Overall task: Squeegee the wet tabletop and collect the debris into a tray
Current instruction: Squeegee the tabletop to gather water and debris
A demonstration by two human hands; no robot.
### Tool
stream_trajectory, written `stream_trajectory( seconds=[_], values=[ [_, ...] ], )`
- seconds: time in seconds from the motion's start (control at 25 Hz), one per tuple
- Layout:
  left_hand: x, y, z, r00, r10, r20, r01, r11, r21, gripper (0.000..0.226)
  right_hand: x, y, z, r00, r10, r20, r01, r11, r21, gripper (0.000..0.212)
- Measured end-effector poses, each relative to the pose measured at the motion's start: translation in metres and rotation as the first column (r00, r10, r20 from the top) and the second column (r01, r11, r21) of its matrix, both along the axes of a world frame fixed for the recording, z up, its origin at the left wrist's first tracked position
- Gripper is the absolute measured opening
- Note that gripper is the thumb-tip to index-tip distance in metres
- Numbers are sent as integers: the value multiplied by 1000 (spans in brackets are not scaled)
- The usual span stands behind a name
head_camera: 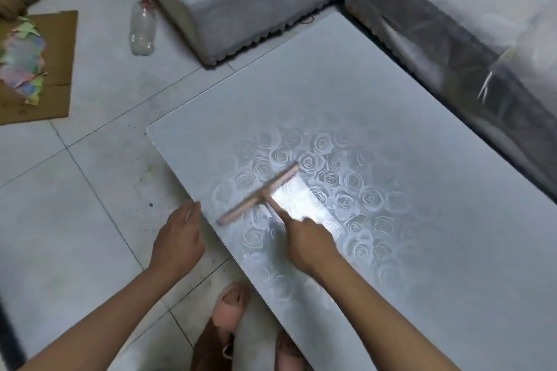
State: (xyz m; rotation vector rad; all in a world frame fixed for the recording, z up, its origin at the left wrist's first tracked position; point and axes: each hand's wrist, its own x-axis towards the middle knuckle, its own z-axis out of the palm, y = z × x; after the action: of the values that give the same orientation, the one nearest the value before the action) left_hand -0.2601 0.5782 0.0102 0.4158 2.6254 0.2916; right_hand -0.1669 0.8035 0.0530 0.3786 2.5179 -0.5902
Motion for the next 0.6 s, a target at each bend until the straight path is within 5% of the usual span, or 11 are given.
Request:
stream_trajectory(
  seconds=[0.2, 0.36, 0.48, 0.6],
  values=[
    [-34, 7, 1, 974, -83, 209, 109, 987, -116, 42, 61, 28, 53, 943, -91, 319, 64, 994, 94, 85],
    [-60, 10, 5, 935, -269, 229, 309, 938, -159, 15, -55, -21, 66, 982, -95, 162, 87, 995, 56, 72],
    [-74, 13, 1, 932, -288, 220, 321, 939, -127, 12, -102, -52, 53, 962, -108, 249, 107, 994, 15, 63],
    [-86, 13, -5, 922, -311, 232, 345, 930, -125, 23, -61, -46, 53, 928, -173, 328, 182, 983, 6, 73]
  ],
)
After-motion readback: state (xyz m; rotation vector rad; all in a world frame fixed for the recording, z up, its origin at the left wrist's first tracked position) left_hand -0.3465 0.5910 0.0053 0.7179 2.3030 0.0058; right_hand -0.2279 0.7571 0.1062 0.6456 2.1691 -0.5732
